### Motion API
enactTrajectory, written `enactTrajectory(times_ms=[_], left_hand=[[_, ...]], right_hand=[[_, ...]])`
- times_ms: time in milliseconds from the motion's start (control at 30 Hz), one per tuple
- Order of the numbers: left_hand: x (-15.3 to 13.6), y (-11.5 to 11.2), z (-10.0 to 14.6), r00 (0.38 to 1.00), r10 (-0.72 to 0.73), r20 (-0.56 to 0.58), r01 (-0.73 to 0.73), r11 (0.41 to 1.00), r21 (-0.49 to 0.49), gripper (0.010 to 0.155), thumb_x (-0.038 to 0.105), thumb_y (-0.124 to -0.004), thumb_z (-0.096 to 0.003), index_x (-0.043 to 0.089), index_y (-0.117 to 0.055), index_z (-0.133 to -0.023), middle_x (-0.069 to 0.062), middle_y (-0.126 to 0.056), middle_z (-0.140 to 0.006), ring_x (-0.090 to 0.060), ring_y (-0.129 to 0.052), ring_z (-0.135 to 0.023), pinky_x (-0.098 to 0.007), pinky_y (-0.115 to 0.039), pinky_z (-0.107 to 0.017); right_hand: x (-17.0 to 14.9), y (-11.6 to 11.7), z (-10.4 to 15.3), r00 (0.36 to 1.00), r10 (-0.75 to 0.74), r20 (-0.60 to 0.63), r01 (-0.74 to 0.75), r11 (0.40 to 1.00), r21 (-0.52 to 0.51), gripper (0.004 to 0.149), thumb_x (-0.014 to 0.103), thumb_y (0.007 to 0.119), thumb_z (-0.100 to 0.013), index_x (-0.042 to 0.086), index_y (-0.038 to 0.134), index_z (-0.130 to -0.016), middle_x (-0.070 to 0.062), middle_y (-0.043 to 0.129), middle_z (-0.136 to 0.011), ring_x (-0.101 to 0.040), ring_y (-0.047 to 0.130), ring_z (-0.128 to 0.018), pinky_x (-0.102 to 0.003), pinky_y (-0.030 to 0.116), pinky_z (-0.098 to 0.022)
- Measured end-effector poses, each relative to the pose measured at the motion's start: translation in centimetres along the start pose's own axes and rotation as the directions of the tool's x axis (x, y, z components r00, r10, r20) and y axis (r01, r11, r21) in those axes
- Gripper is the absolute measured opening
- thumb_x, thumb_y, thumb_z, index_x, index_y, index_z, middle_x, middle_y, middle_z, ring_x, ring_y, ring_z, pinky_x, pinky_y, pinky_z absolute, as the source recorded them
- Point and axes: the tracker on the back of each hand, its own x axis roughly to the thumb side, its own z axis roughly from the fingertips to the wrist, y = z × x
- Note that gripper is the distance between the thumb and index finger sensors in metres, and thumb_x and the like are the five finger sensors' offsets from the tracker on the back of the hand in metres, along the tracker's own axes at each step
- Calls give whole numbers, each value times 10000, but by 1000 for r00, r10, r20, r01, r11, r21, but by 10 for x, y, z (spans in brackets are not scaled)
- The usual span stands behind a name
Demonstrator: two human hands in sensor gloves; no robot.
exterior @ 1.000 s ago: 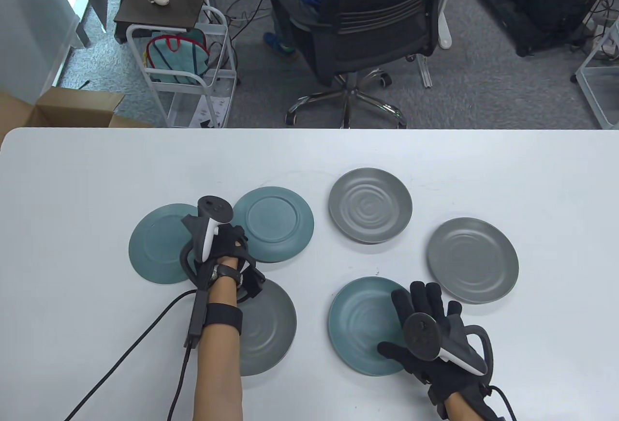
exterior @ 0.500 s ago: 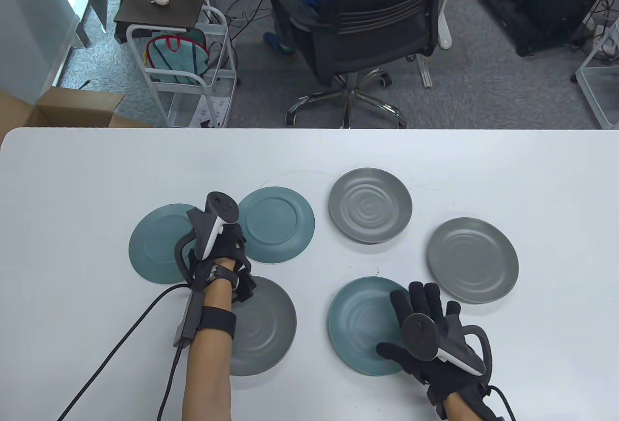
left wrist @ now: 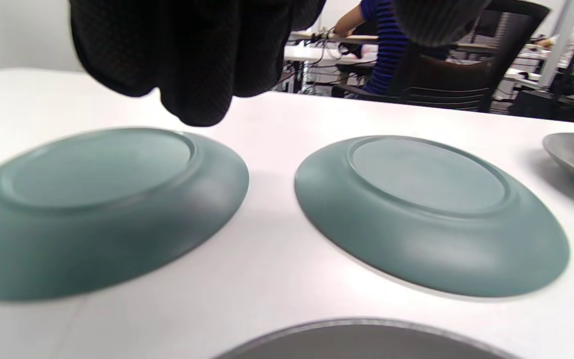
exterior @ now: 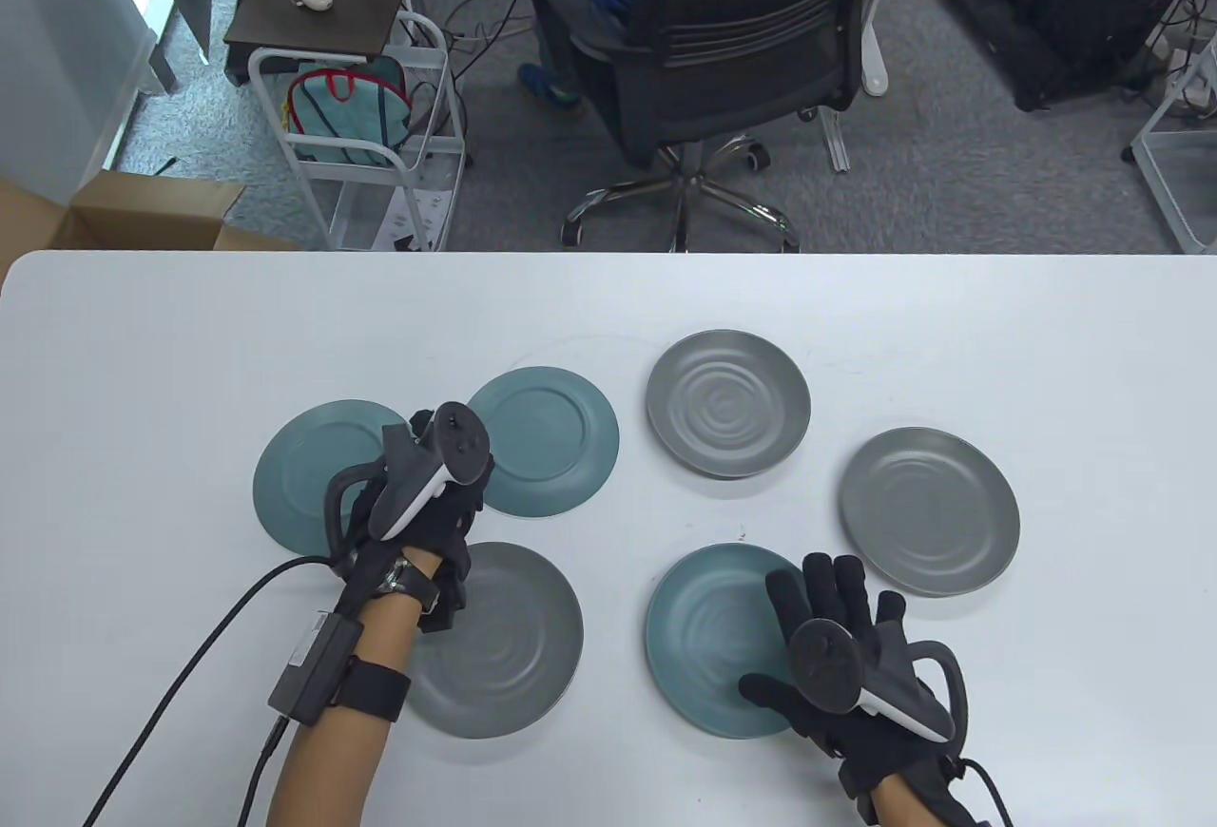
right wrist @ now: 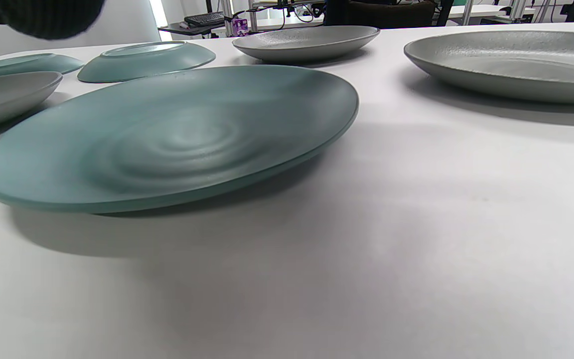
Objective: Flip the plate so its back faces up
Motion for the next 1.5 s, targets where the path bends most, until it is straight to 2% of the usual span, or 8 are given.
enactTrajectory(times_ms=[267,467,600,767,933,1200,1267,1500], left_hand=[[7,-5,42,981,-77,177,74,997,25,848,609,-599,-557,29,-437,-1155,-195,-709,-1037,-441,-916,-870,-515,-824,-565],[16,-27,77,942,-175,287,174,984,26,867,624,-589,-555,33,-410,-1164,-198,-689,-1055,-457,-887,-901,-532,-809,-582],[19,-47,93,920,-191,342,207,978,-12,870,629,-584,-555,36,-403,-1165,-202,-680,-1060,-463,-876,-910,-536,-805,-588],[22,-74,106,893,-229,388,274,960,-64,879,638,-577,-553,37,-393,-1167,-209,-672,-1064,-475,-863,-919,-540,-799,-594],[28,-89,122,858,-265,439,321,945,-56,880,640,-576,-552,36,-395,-1167,-212,-680,-1058,-478,-874,-905,-539,-802,-591],[35,-105,130,838,-257,482,350,930,-113,887,649,-570,-549,31,-406,-1164,-235,-699,-1033,-488,-888,-876,-533,-813,-575],[37,-107,132,829,-282,483,366,927,-87,891,651,-571,-547,30,-407,-1164,-253,-696,-1027,-502,-887,-868,-537,-814,-572],[39,-113,136,818,-295,495,388,917,-95,871,639,-552,-552,30,-416,-1161,-294,-667,-1021,-535,-855,-868,-548,-814,-569]], right_hand=[[-1,0,1,1000,2,-7,-2,1000,-2,959,693,625,-457,205,162,-1140,-204,93,-1180,-452,85,-1072,-727,217,-731],[-1,-1,1,1000,5,-14,-5,1000,-3,958,693,625,-457,205,163,-1141,-202,94,-1181,-451,86,-1072,-727,216,-731],[0,0,1,1000,8,-14,-8,1000,-5,956,693,624,-458,206,165,-1140,-202,93,-1181,-451,86,-1072,-726,217,-731],[0,0,1,1000,13,-14,-13,1000,-2,957,693,624,-457,205,165,-1140,-203,94,-1181,-451,88,-1072,-726,217,-732],[1,0,2,1000,17,-16,-17,1000,-1,956,693,623,-457,206,166,-1140,-201,96,-1181,-451,88,-1072,-726,219,-731],[1,0,2,1000,20,-20,-20,1000,3,956,693,623,-457,204,166,-1140,-201,95,-1181,-451,90,-1072,-727,222,-731],[1,0,1,1000,20,-19,-20,1000,4,957,693,623,-457,203,165,-1140,-202,95,-1181,-451,89,-1072,-726,222,-731],[2,0,1,1000,21,-17,-21,1000,5,956,693,622,-457,205,165,-1140,-203,96,-1181,-451,92,-1073,-726,224,-732]])
